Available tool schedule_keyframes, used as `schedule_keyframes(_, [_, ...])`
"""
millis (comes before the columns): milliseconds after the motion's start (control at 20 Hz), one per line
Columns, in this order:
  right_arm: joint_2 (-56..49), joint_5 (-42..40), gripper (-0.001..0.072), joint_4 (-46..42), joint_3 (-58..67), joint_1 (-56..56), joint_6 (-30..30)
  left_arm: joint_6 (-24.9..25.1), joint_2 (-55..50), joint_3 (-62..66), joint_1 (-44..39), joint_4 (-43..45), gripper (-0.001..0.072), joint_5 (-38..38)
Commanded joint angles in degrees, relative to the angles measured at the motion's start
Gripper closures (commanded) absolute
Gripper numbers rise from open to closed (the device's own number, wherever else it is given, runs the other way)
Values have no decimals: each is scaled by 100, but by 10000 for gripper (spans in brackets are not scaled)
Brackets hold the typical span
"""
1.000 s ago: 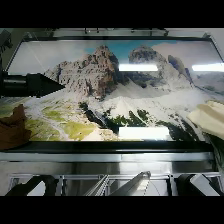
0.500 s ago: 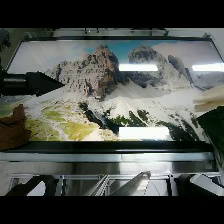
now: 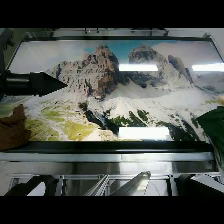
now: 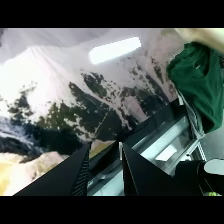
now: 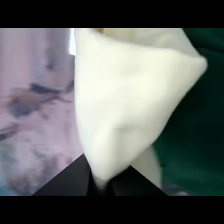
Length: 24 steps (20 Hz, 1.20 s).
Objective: Fold the shirts.
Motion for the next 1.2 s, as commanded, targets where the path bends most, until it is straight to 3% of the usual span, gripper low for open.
schedule_keyframes(0, [127,841,688,-2011,-369,-654,107,4,0,-2,-254,9,492,-87])
schedule_keyframes(150, [332,380,686,-1958,-1130,-890,-111,4,-81,-2,-518,17,492,-85])
schedule_keyframes(350, [317,79,676,-2376,-1263,-839,-439,4,-398,-2,-874,11,492,-50])
schedule_keyframes(400, [317,31,579,-2444,-1263,-839,-437,4,-516,-2,-955,11,492,-33])
schedule_keyframes(450, [317,0,312,-2444,-1263,-841,-442,4,-660,0,-1040,11,492,7])
schedule_keyframes(500, [319,2,-1,-2439,-1263,-839,-546,4,-787,0,-1113,9,492,74])
schedule_keyframes(750, [466,90,20,-2022,-1261,-831,-673,125,-1119,407,-1117,4,495,264])
schedule_keyframes(900, [636,-50,20,-715,-1263,-540,-756,179,-1115,955,-846,11,494,260])
schedule_keyframes(1050, [855,-367,30,710,-1263,372,-1311,175,-1117,1340,-468,13,494,514])
schedule_keyframes(1100, [876,-426,192,1113,-1261,793,-1462,175,-1117,1403,-341,15,495,568])
schedule_keyframes(1150, [874,-496,476,1624,-1261,1300,-1709,168,-1115,1443,-184,11,580,592])
